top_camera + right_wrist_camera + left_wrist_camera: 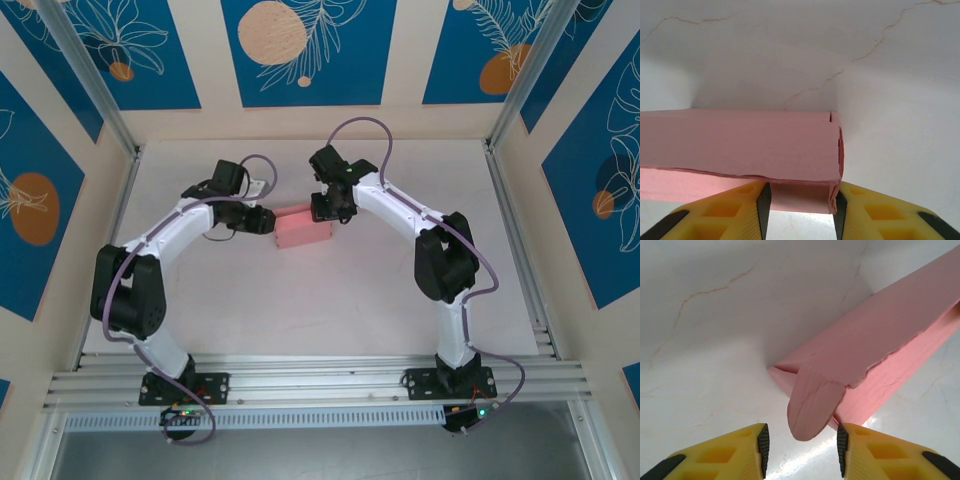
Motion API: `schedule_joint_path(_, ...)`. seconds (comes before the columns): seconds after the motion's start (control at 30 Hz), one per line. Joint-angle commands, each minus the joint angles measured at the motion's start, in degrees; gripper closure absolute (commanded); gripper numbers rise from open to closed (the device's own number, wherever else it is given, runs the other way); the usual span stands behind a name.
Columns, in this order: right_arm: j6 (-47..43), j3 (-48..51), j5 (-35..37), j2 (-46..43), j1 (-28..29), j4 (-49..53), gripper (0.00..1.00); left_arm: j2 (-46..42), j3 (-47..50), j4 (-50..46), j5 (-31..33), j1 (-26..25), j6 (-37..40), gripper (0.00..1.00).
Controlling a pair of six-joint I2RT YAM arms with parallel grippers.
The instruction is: Fold the paper box
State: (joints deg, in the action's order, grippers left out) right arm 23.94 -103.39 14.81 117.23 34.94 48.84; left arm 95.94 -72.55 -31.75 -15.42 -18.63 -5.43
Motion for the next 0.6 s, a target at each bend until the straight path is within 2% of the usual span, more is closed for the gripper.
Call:
schedule_joint_path(0.0,-0.21,-0.1,-1.55,2.35,0.75,1.29,0.61,-2.4,1.53,4.12,3.1,-1.46,5.0,0.6)
schedule_joint_path(0.17,-0.47,-0.37,-1.53,2.4,0.82,1.47,0.61,-1.91,0.65,2.94,5.12,-2.24,9.07,0.62)
schedule_joint_path(0.37,-0.39,-0.45,-1.99,2.65,0.78,1.27,0.64,-0.79,-0.96,0.32,7.0,-2.7,8.55,0.84)
schedule_joint_path(0.57,-0.52,0.47,-2.06,2.92,0.88,0.74,0.66,-0.59,-4.19,-3.89,6.84,-2.72,6.08,0.9)
